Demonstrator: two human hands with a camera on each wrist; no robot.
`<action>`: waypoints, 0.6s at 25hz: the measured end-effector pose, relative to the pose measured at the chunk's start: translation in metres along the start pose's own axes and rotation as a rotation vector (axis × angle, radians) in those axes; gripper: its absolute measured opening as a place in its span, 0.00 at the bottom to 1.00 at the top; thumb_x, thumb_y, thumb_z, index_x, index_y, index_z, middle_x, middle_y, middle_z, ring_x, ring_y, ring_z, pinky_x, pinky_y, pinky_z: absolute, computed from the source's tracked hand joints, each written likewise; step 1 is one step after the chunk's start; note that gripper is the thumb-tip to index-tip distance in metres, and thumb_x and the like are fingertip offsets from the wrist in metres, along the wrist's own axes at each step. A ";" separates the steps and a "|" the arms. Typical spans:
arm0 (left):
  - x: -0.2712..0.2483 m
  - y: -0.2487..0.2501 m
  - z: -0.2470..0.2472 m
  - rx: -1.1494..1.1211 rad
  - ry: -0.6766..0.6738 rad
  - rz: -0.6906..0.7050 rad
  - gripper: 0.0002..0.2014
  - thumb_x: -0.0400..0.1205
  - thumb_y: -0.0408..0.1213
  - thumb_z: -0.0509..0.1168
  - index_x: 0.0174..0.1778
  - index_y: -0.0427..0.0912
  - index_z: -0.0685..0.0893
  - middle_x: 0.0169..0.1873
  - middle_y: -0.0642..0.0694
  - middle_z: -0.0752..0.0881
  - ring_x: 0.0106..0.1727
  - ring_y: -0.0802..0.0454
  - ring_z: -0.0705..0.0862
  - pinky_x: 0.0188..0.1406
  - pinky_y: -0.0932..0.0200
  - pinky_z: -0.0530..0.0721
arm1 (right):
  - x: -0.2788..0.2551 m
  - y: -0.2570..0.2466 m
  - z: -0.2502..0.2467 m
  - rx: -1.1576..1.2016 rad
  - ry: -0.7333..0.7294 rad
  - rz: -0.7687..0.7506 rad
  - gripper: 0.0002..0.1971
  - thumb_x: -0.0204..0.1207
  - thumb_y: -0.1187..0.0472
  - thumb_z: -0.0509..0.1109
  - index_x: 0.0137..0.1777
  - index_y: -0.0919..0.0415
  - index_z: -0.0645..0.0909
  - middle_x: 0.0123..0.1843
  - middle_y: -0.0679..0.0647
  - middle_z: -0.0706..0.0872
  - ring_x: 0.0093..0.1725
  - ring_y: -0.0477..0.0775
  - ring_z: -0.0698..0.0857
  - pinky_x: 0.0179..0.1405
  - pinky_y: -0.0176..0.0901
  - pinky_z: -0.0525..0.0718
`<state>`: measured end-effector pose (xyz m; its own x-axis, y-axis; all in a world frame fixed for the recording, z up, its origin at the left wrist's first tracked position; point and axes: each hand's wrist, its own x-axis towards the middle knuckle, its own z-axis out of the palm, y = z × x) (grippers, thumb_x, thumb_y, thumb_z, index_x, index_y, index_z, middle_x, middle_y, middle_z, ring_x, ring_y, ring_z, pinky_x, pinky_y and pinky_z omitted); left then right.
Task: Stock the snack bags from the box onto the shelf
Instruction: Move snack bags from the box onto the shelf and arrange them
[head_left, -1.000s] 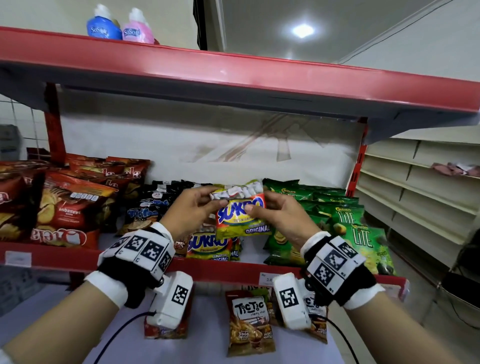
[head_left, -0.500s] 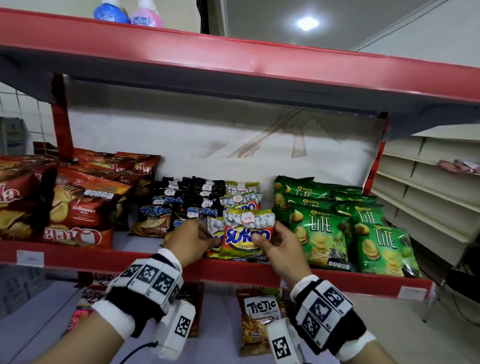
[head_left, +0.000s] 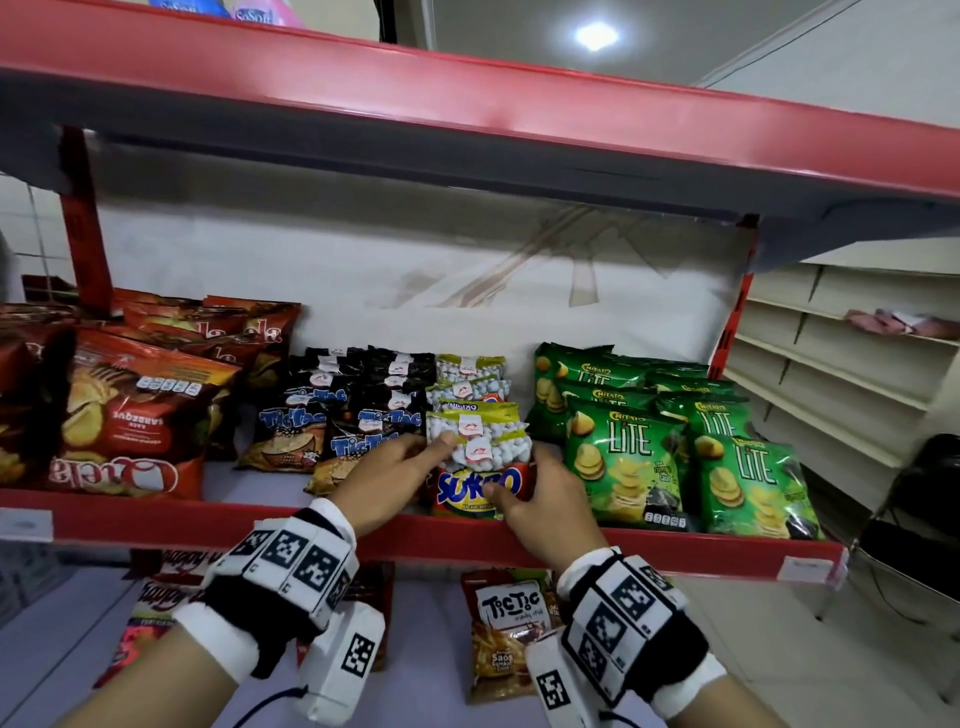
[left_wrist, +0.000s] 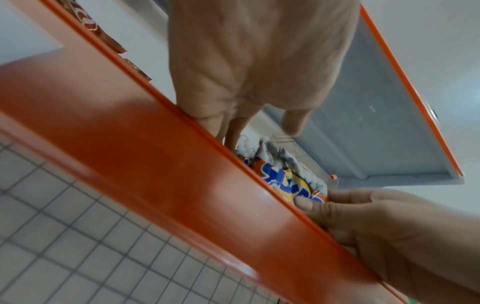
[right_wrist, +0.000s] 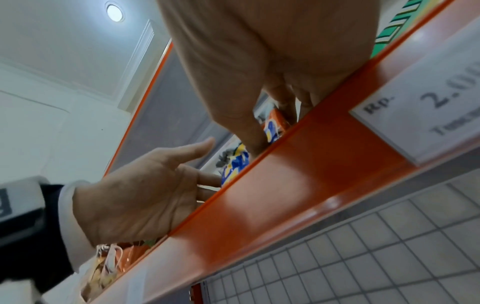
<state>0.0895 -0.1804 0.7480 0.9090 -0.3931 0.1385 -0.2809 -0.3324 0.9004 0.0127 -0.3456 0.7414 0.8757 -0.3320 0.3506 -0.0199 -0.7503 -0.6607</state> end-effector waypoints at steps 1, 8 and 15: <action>-0.004 0.004 -0.001 0.080 -0.013 0.032 0.27 0.76 0.66 0.56 0.56 0.47 0.83 0.53 0.49 0.86 0.56 0.50 0.84 0.60 0.48 0.81 | -0.001 -0.002 -0.003 0.019 -0.021 0.026 0.26 0.71 0.52 0.75 0.66 0.57 0.71 0.61 0.53 0.83 0.61 0.54 0.82 0.50 0.36 0.75; 0.014 0.031 -0.045 0.065 0.171 0.049 0.24 0.86 0.52 0.54 0.51 0.31 0.81 0.36 0.41 0.87 0.31 0.46 0.86 0.31 0.53 0.86 | 0.002 -0.034 -0.047 -0.018 -0.033 0.076 0.18 0.72 0.53 0.71 0.60 0.54 0.74 0.48 0.47 0.82 0.46 0.49 0.80 0.40 0.39 0.74; 0.097 0.089 -0.070 0.050 -0.052 -0.132 0.14 0.85 0.28 0.56 0.62 0.21 0.73 0.49 0.29 0.83 0.35 0.41 0.84 0.39 0.52 0.85 | 0.100 -0.082 -0.105 -0.255 -0.120 0.064 0.13 0.77 0.66 0.62 0.57 0.67 0.83 0.45 0.59 0.88 0.41 0.59 0.86 0.42 0.47 0.86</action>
<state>0.1738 -0.1879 0.8701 0.9224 -0.3861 -0.0023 -0.1762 -0.4262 0.8873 0.0510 -0.3777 0.9002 0.9194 -0.3242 0.2225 -0.1840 -0.8548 -0.4853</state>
